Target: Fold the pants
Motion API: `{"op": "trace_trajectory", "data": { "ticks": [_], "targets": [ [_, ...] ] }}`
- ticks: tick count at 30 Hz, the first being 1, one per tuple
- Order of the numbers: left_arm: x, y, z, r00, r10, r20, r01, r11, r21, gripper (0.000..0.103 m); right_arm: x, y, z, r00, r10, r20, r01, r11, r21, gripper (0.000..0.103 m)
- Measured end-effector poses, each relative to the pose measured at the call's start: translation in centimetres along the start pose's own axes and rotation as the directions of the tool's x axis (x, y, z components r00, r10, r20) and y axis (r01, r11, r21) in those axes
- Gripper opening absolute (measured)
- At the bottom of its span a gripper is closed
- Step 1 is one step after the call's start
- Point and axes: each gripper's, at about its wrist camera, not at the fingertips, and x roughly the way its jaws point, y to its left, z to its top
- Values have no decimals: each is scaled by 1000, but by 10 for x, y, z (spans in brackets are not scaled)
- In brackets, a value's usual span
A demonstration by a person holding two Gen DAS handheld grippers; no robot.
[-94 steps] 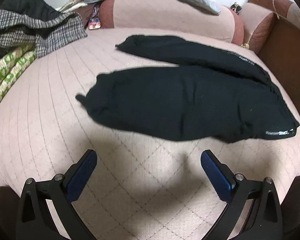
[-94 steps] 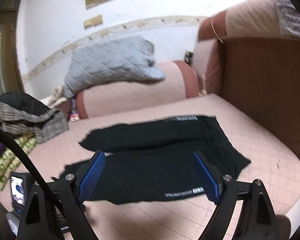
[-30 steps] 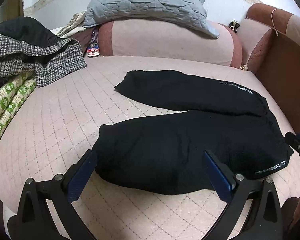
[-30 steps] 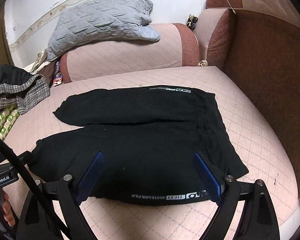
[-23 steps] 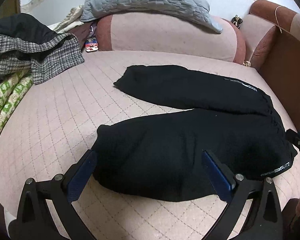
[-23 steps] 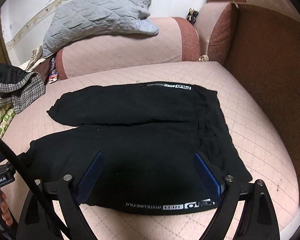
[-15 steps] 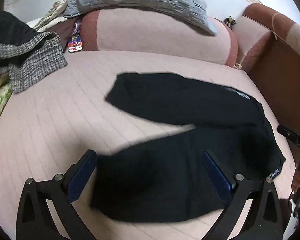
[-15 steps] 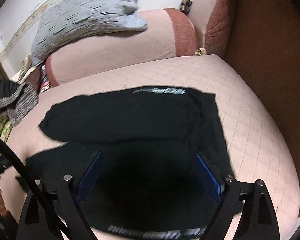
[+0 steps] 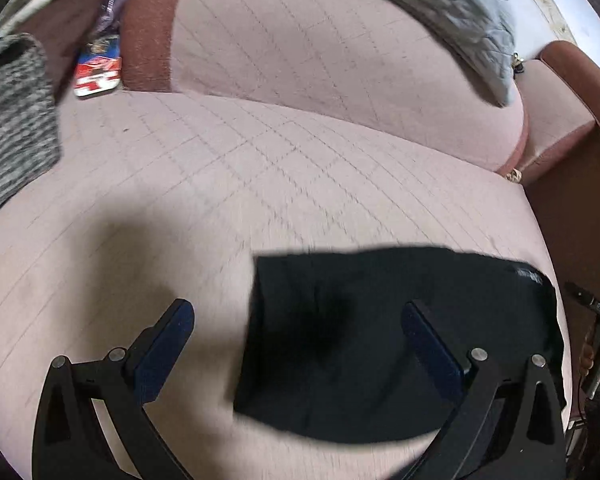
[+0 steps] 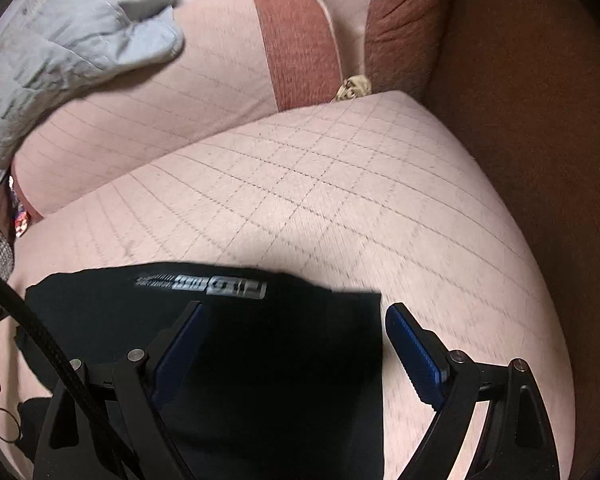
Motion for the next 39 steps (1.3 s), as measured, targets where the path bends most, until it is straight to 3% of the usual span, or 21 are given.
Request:
{"op": "trace_trajectory", "data": {
  "ticks": [3, 9, 13, 14, 15, 16, 17, 18, 19, 27, 32, 36, 39],
  "targets": [
    [22, -2, 12, 999, -47, -19, 47, 999, 10, 103, 22, 10, 13, 1000, 4, -22, -5, 999, -44, 94],
    [45, -25, 26, 999, -30, -21, 33, 987, 155, 103, 68, 45, 22, 993, 53, -105, -69, 985, -160, 95],
    [51, -40, 26, 997, -69, -45, 77, 976, 203, 99, 75, 66, 22, 997, 33, -68, -48, 969, -243, 93],
    [51, -43, 25, 997, -59, -45, 68, 975, 212, 80, 75, 68, 23, 997, 37, -69, -53, 966, -251, 89],
    [50, -47, 23, 999, -32, -35, 39, 971, 237, 43, 72, 73, 22, 996, 55, -71, -72, 958, -277, 75],
    [49, -49, 22, 999, -22, -33, 30, 967, 252, 22, 70, 77, 20, 995, 68, -76, -87, 953, -289, 53],
    [49, -46, 23, 997, -58, -52, 69, 969, 236, 8, 68, 82, 19, 992, 88, -88, -110, 947, -300, 38],
    [48, -41, 25, 993, -97, -63, 107, 976, 192, 8, 64, 86, 19, 990, 91, -107, -120, 944, -308, 22],
    [47, -39, 27, 994, -95, -52, 103, 979, 174, 8, 61, 87, 18, 990, 87, -109, -117, 943, -313, 14],
    [16, -51, 25, 998, -36, 47, 25, 978, 206, 7, 33, 91, 15, 993, 105, -63, -118, 954, -275, 9],
    [-28, -62, 18, 991, -76, 111, 50, 974, 221, 3, -6, 91, 7, 991, 131, -22, -132, 954, -268, 9],
    [-68, -66, -3, 981, -120, 150, 84, 971, 226, 0, -54, 96, -22, 987, 158, 7, -149, 945, -290, 9],
    [-86, -62, -19, 983, -100, 156, 65, 974, 219, 0, -77, 102, -55, 987, 159, 4, -149, 931, -332, 9]
  ]
}}
